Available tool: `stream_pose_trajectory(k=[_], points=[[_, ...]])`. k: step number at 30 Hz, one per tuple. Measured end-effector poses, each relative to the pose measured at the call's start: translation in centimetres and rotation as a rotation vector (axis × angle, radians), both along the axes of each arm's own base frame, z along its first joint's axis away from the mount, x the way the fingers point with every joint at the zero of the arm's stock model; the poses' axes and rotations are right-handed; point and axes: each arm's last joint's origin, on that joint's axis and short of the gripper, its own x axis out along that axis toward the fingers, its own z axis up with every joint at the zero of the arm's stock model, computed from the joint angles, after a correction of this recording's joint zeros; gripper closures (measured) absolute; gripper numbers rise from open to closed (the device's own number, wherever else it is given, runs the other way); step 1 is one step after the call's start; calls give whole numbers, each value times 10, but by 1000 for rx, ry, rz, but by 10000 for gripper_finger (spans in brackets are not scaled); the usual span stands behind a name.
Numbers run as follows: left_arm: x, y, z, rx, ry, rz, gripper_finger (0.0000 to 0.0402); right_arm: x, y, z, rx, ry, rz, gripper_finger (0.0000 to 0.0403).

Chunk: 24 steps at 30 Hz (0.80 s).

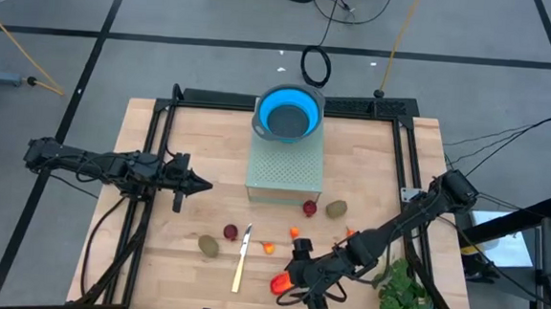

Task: Pick & Place Fruit
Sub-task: Put the mango into the blue strainer bowl on the shelf

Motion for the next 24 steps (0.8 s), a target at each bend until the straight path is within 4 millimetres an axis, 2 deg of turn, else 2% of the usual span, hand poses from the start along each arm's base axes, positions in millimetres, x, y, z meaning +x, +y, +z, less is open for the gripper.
stream_pose_trajectory(k=[6,13,20,24], points=[[0,0,0,3,0,-1,386,0,0,0,-6,-3,8,93],[0,0,0,10,0,-3,399,0,0,0,16,8,-17,94],[0,0,0,12,3,-3,386,0,0,0,16,8,-17,95],[0,0,0,13,3,-3,391,0,0,0,15,7,-15,90]])
